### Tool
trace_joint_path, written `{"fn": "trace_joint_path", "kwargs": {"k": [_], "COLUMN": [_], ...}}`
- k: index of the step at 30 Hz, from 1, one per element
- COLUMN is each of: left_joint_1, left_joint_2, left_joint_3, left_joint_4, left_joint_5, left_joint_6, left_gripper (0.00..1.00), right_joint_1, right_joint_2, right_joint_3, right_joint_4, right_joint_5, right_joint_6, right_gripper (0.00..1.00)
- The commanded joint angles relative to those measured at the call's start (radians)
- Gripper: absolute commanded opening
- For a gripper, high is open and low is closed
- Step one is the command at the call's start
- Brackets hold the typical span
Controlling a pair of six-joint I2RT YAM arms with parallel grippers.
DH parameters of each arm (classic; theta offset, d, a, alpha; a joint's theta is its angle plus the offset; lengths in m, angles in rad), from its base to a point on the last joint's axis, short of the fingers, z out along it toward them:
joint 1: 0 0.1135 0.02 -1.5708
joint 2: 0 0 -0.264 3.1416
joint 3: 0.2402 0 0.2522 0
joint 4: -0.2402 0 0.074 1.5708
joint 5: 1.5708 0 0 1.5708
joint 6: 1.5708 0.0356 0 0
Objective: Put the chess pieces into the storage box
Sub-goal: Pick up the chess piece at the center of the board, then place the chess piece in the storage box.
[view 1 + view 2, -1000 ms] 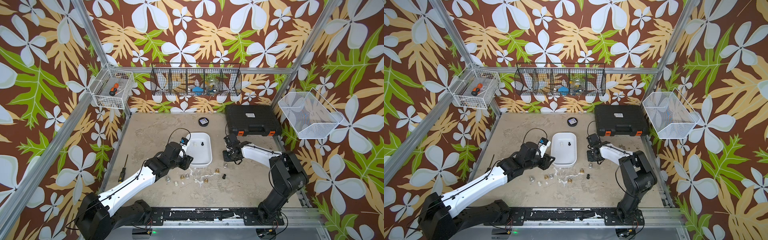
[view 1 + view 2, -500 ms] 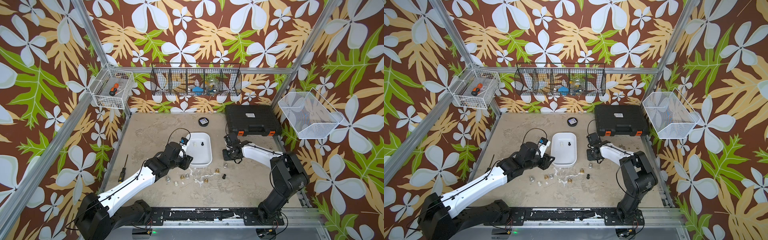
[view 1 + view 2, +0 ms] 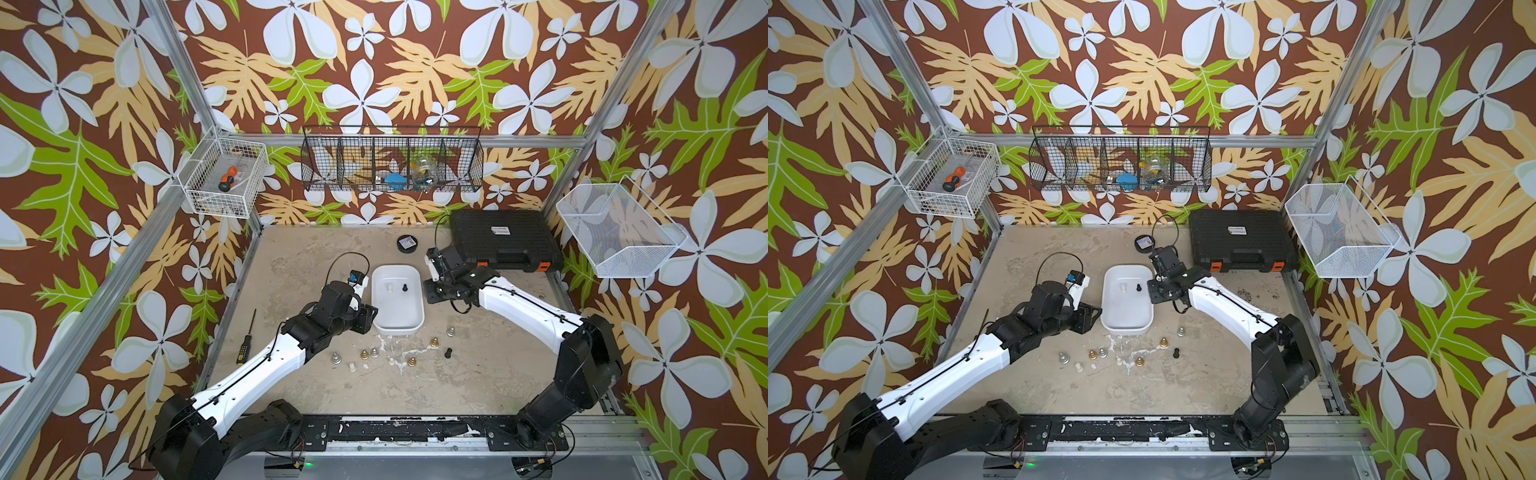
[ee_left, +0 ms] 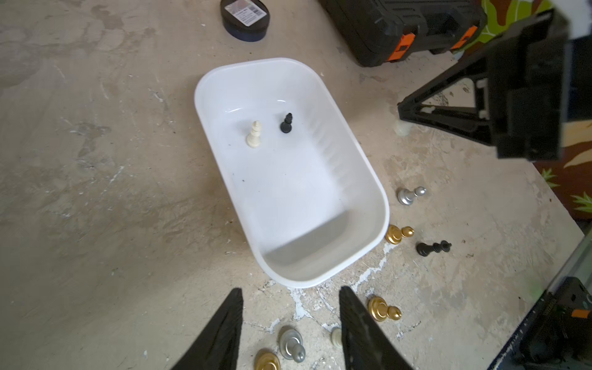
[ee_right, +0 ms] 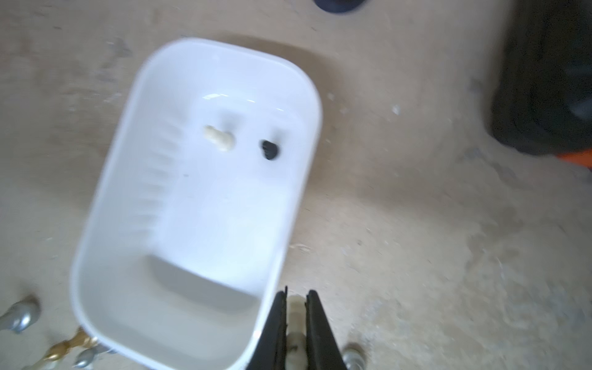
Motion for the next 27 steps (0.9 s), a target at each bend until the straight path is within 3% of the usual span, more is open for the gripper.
{"fn": "trace_joint_path", "kwargs": {"k": [1, 12, 27], "left_joint_1": [0.03, 0.034, 0.034], "left_joint_2": [-0.007, -0.011, 0.008], "left_joint_3": [-0.004, -0.01, -0.007], "left_joint_4": [0.02, 0.011, 0.002], "left_joint_5": [0.016, -0.008, -0.001], "left_joint_6": [-0.026, -0.025, -0.018], "left_gripper": [0.51, 0.51, 0.51], "right_joint_1": [0.072, 0.138, 0.115], "right_joint_2": [0.095, 0.451, 0.621], "right_joint_3": [0.102, 0.392, 0.536], "right_joint_4": [-0.049, -0.118, -0.106], "right_joint_5": [-0.042, 0.001, 0.001], "right_joint_6": [-0.026, -0.077, -0.079], "right_gripper": [0.11, 0.11, 0.12]}}
